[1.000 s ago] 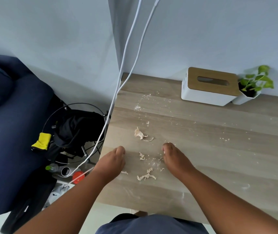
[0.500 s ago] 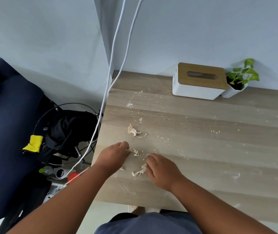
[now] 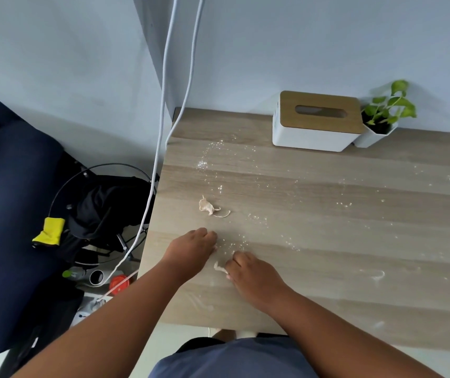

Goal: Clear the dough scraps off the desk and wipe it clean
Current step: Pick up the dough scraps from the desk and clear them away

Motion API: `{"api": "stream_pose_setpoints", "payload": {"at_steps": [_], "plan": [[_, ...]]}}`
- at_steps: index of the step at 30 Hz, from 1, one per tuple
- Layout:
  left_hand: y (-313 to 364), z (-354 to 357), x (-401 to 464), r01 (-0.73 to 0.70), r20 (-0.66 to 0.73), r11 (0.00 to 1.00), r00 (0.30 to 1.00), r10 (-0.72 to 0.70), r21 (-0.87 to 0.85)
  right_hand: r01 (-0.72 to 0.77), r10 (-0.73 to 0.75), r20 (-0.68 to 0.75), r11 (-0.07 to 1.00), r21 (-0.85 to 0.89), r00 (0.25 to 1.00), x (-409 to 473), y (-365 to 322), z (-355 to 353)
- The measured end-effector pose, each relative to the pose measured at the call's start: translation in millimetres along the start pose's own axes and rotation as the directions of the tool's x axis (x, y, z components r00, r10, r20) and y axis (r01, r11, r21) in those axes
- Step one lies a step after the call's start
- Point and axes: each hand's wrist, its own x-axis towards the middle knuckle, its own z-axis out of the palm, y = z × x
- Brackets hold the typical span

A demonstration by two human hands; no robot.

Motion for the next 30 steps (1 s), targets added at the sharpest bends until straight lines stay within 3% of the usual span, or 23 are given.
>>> {"api": "stream_pose_setpoints", "payload": {"at_steps": [3,7,10,17,30], "plan": [[2,0,-3,0.040,-0.010,0.999,0.999,-0.040,-0.017,-0.024,0.027,-0.045,0.998,0.058,0.999,-7,6,-5],[1,-2,-10,0.120,-0.093,0.970,0.985,-0.143,-0.213,-0.149,0.161,-0.020,0.948,0.283,0.987,-12,19,-16],[-4,-5,-16,0.162,-0.104,0.932,0.973,-0.206,-0.324,-0.153,0.189,-0.086,0.936,0.316,0.978,-15,29,-25],[-9,-10,-21,0.190,-0.027,0.924,0.977,-0.210,-0.331,-0.260,0.275,-0.001,0.908,0.329,0.961,-22,54,-22],[-12,-15,-24,0.183,-0.038,0.938,0.978,-0.203,-0.295,-0.344,0.360,0.022,0.871,0.351,0.933,-28,55,-17]]}}
